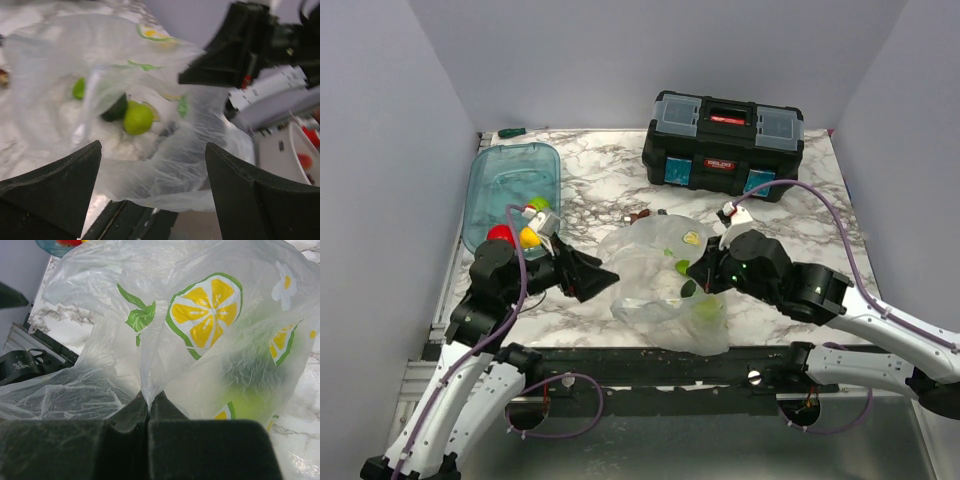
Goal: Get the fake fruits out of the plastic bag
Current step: Adjust the plastic bag at the center of the board.
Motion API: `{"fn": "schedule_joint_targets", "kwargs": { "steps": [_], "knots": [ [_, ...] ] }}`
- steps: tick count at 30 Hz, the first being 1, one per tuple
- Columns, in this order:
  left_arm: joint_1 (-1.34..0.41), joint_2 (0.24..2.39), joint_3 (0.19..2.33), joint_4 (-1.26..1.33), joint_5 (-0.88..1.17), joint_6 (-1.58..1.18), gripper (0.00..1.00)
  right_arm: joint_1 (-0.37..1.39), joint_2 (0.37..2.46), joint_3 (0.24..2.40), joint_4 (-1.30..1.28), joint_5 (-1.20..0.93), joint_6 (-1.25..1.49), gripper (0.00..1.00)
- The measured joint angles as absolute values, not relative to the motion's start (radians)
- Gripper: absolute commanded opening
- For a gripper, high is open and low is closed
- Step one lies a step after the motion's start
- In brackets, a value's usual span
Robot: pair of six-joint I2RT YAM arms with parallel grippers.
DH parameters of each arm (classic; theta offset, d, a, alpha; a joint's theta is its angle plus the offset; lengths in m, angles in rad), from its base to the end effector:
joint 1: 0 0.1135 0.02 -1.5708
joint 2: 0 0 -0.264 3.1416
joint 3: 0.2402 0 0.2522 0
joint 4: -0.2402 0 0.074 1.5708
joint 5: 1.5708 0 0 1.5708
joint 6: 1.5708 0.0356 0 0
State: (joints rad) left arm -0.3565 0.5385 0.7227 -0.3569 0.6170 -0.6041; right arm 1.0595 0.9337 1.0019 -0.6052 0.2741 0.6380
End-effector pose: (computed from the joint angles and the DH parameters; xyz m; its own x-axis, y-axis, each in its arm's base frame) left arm 0.1097 -0.0628 0.3350 -0.5976 -0.2718 -0.7543 0.5824 0.4994 -0.6414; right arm 0.1045 0.1665 0.3469 -0.6333 0.0430 -0.7727 -0.4339 0.8070 0.4005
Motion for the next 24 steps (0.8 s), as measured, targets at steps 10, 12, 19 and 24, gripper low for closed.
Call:
{"fn": "schedule_joint_targets", "kwargs": {
  "steps": [10, 12, 19, 24],
  "knots": [
    [-0.757, 0.617, 0.781, -0.329, 0.651, -0.363, 0.74, 1.06, 0.939, 1.007, -0.606, 0.268, 0.637, 0.01],
    [-0.852, 0.624, 0.786, -0.344, 0.538, -0.277, 0.71, 1.06, 0.939, 1.009, -0.606, 0.266, 0.637, 0.01],
    [-0.93, 0.702, 0.723, -0.303, 0.267, -0.064, 0.64, 1.06, 0.939, 1.009, -0.606, 0.261, 0.638, 0.01],
    [-0.936, 0.8, 0.723, -0.258, 0.278, 0.006, 0.54, 1.06, 0.939, 1.009, -0.606, 0.26, 0.638, 0.01]
  ]
}}
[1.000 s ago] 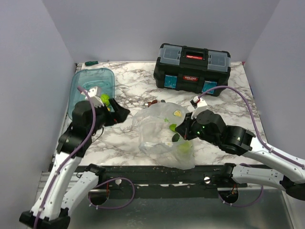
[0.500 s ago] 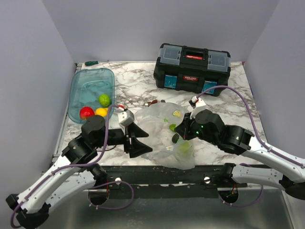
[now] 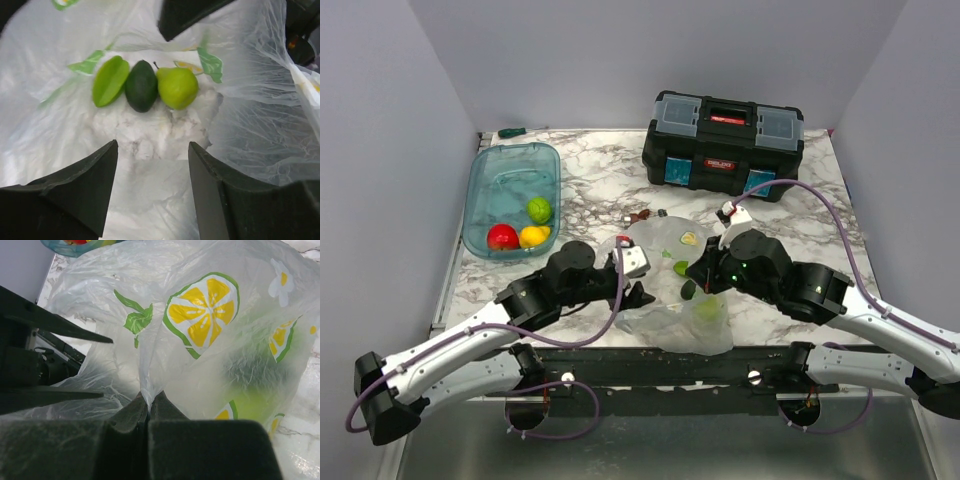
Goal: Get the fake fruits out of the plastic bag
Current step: Adjust the plastic bag at the center of the board.
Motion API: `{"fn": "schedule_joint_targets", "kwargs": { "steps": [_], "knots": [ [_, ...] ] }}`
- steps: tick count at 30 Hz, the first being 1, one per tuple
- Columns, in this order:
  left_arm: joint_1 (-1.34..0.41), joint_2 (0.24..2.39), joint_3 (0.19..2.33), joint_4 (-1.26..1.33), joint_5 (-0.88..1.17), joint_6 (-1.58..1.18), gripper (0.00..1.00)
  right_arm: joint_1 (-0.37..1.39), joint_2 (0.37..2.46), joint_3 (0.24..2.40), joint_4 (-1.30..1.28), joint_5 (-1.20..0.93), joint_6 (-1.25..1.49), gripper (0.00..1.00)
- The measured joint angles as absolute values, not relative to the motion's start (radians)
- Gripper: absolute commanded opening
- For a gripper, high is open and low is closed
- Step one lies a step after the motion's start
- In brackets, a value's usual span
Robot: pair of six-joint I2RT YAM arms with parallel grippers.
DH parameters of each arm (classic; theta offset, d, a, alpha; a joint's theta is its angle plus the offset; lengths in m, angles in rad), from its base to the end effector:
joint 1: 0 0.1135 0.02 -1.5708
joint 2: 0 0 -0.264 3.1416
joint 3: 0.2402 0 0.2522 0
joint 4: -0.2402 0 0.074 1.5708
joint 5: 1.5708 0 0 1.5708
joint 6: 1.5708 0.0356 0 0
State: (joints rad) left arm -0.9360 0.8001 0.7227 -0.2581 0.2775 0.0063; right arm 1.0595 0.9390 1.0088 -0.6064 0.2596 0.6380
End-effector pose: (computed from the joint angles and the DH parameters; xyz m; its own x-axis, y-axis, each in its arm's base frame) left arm 0.1031 -0.1565 0.3081 -0.1894 0.2674 -0.9448 0.9290 0.3604 -0.0842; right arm 0.1046 0.1677 0.3481 -0.6387 0.0381 -0.7685 -0.4414 0.8000 0.4065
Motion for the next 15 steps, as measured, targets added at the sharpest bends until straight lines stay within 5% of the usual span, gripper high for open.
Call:
{"fn": "schedule_joint_targets", "kwargs": {
  "steps": [15],
  "knots": [
    [-1.14, 1.066, 0.612, 0.097, 0.287, -0.129, 0.47, 1.06, 0.935, 1.009, -0.599, 0.244, 0.638, 0.01]
  ]
}}
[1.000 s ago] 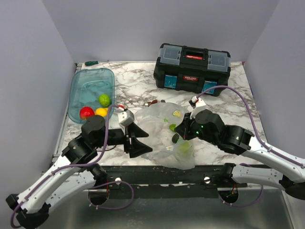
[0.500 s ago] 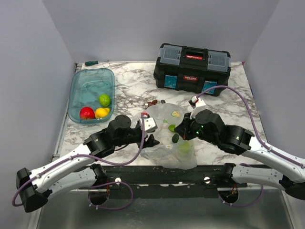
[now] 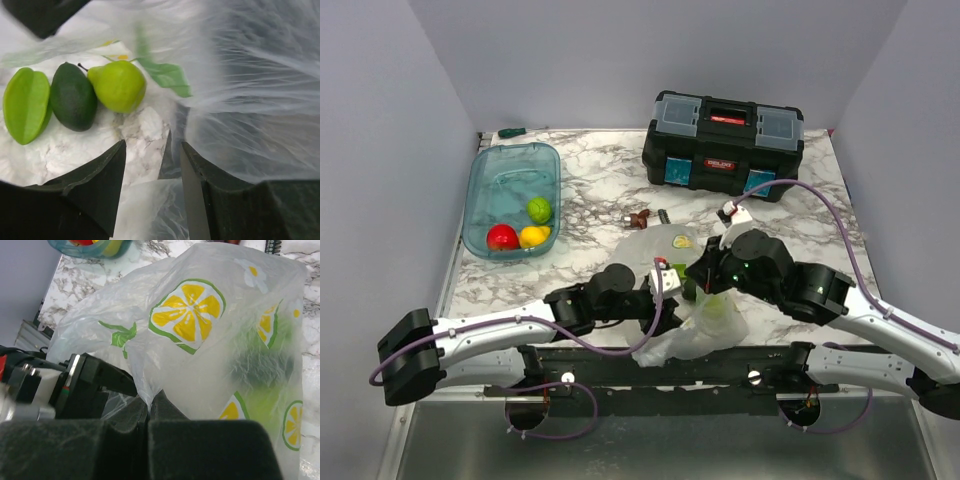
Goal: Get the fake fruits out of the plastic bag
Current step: Adjust the plastic bag at the center of the board.
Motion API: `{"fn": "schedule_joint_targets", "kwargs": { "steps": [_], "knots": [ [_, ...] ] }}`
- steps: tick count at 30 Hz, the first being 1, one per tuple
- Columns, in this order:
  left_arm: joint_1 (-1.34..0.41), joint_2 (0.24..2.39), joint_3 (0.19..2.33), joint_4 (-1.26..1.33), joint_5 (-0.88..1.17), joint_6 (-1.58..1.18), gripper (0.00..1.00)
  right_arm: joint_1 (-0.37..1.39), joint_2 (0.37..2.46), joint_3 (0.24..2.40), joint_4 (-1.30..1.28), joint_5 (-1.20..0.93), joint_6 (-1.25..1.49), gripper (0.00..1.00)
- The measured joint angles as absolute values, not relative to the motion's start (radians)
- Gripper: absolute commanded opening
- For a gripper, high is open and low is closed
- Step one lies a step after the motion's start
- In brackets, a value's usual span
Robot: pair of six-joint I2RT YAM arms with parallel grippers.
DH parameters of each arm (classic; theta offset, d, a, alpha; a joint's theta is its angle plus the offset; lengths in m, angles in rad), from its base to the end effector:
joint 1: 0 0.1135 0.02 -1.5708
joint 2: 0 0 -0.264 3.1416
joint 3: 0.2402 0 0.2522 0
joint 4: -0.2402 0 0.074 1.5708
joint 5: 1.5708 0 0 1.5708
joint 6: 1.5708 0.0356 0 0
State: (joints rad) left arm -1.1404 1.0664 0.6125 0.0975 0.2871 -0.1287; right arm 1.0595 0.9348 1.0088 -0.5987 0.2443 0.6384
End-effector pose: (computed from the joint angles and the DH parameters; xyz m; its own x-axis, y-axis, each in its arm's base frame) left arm 0.0911 -0.2225 0.2534 -0.2704 0.2941 -0.9167 0.9555 0.1983 -0.2183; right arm 0.1039 0.1676 0.3495 -0.6401 0.0409 -0.7672 -0.4512 0.7882 0.4184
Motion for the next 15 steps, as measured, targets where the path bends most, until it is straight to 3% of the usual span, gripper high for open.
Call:
{"fn": "schedule_joint_targets", "kwargs": {
  "steps": [5, 15],
  "knots": [
    [-1.141, 1.039, 0.566, 0.162, 0.191, -0.196, 0.5, 1.06, 0.935, 1.011, -0.572, 0.237, 0.638, 0.01],
    [-1.141, 0.713, 0.484, 0.139, -0.023, -0.242, 0.51, 1.06, 1.122, 1.103, -0.372, 0.065, 0.635, 0.01]
  ]
}}
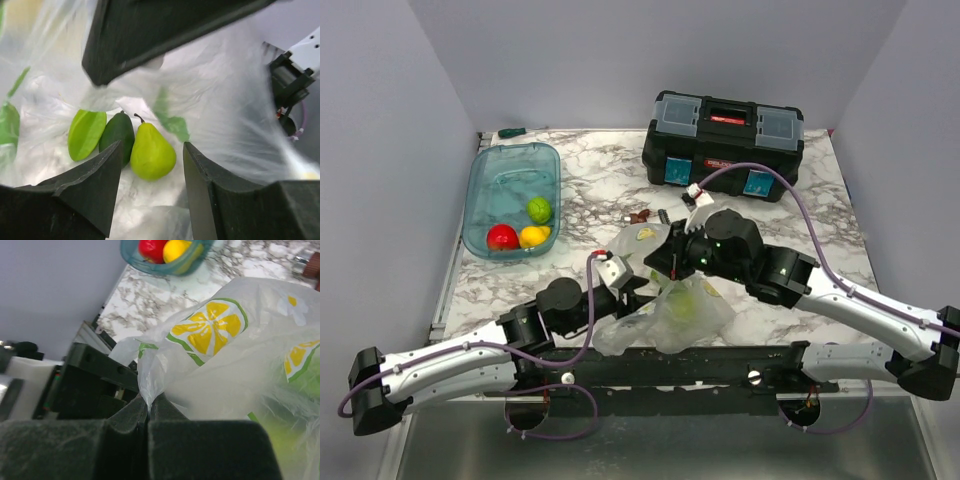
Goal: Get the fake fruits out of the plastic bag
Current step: Adjust the plastic bag at the center of the board, then take out the fake fruit from the plastic bag.
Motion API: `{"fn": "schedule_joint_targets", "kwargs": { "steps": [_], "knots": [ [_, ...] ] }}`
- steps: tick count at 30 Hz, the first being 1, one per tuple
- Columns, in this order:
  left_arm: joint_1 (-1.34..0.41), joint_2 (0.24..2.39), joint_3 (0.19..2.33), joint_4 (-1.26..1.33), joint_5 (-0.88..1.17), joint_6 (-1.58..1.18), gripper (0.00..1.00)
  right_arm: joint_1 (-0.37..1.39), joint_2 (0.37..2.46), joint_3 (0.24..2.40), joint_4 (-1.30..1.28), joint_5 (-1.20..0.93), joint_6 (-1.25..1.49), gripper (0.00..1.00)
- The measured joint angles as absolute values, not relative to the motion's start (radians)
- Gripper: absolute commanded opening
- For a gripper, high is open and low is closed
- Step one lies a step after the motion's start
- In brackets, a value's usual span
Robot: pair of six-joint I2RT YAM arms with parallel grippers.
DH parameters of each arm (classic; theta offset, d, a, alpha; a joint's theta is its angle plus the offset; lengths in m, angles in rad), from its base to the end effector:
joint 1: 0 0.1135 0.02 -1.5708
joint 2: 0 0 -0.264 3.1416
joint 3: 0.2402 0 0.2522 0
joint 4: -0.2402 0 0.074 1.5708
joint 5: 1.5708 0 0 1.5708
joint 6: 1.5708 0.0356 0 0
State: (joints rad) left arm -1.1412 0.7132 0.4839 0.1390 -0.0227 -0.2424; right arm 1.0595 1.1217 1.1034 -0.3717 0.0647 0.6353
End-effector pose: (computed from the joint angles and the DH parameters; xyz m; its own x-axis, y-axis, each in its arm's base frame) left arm 0.0764 -0.1648 0.2791 -0.2524 -0.0253 -0.9673 0.8642 0.4438 -0.2371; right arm 0.1257 0.2193 0.3652 -0.6488 0.0538 -0.7590 -0.5665 0.6318 0.5291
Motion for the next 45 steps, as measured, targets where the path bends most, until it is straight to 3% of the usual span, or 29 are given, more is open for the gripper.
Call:
{"fn": "schedule_joint_targets", "kwargs": {
  "steps": [6, 9, 17, 23, 45],
  "knots": [
    [-1.141, 0.642, 0.4, 0.08, -0.09, -0.287, 0.52, 1.06, 1.131, 1.115, -0.306, 0.026, 0.631, 0.01],
    [-1.141, 0.657, 0.376, 0.067, -0.095, -0.304, 0.59, 1.06, 1.085, 1.07, -0.296, 0.033, 0.636, 0.01],
    [-1.14, 0.928, 0.398, 0.075, -0.097, -0.354, 0.75, 1.06, 0.957, 0.953, -0.308, 0.058, 0.674, 0.01],
    [-1.141, 1.076, 0.448, 0.073, -0.133, -0.408, 0.75, 1.06, 0.933, 0.944, -0.323, 0.066, 0.69, 0.01],
    [-1.141, 1.088, 0.411, 0.033, -0.138, -0.522, 0.78, 1.06, 0.935, 0.941, -0.347, 0.081, 0.691, 0.01]
  ]
}}
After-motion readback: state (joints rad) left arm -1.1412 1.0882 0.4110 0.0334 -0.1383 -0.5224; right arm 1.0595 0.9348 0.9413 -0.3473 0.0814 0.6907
